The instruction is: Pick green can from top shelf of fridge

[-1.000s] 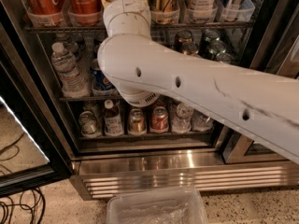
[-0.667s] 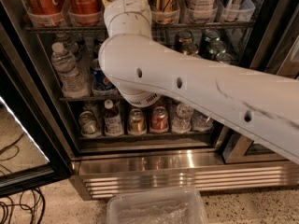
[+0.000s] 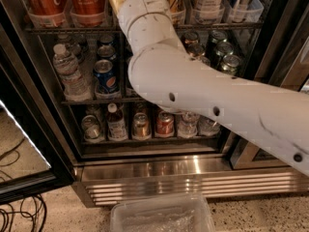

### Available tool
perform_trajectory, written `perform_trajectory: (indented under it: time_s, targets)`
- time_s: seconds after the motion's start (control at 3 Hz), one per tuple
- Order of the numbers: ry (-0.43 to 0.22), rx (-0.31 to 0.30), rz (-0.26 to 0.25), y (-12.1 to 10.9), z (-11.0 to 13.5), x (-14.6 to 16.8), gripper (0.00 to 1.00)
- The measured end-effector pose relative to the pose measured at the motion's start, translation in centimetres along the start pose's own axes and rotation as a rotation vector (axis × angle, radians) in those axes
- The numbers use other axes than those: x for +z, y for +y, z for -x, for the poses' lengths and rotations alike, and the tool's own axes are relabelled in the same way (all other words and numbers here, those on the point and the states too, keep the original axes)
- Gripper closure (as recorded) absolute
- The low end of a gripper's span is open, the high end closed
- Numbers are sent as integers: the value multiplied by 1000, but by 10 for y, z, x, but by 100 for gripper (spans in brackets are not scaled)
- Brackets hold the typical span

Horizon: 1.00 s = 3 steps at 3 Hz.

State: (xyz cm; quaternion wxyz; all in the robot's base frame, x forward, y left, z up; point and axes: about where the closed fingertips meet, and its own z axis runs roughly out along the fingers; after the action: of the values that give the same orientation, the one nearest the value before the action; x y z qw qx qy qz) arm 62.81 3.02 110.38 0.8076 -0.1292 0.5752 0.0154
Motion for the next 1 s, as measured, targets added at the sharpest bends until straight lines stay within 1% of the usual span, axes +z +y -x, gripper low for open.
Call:
perform_trajectory:
  time_s: [0.67,1.0]
  targets:
    - [-91,82,145,3,27,-19,100]
    - [-90,130,238,10,36,-26,100]
